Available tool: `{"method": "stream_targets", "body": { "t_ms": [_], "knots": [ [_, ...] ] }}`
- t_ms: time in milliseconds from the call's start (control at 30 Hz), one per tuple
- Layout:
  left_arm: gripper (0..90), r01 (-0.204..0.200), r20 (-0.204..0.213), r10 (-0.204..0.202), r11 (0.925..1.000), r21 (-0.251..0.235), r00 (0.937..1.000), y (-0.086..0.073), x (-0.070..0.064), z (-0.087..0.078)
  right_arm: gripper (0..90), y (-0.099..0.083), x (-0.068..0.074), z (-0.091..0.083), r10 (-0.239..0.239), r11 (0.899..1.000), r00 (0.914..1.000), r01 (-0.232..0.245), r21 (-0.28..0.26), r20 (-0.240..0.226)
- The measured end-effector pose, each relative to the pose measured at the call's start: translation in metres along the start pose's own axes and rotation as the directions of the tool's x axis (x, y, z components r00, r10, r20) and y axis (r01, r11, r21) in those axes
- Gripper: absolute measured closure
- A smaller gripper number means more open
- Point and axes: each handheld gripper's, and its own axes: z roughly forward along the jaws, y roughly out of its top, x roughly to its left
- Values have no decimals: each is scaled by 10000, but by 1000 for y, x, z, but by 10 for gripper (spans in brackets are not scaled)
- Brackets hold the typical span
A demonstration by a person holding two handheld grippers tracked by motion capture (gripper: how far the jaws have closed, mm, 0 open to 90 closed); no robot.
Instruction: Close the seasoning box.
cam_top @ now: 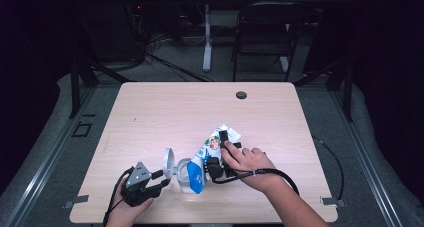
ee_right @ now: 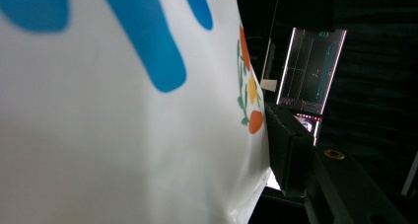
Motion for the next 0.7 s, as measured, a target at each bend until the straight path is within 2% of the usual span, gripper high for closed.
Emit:
{"method": "stream_targets", "body": {
  "t_ms": [700],
  "knots": [
    [611, -4, -12, 4, 10000, 3, 10000, 0, 0, 0, 589, 0, 0, -1, -89, 10000, 9999, 89, -22, 49]
  ]
}}
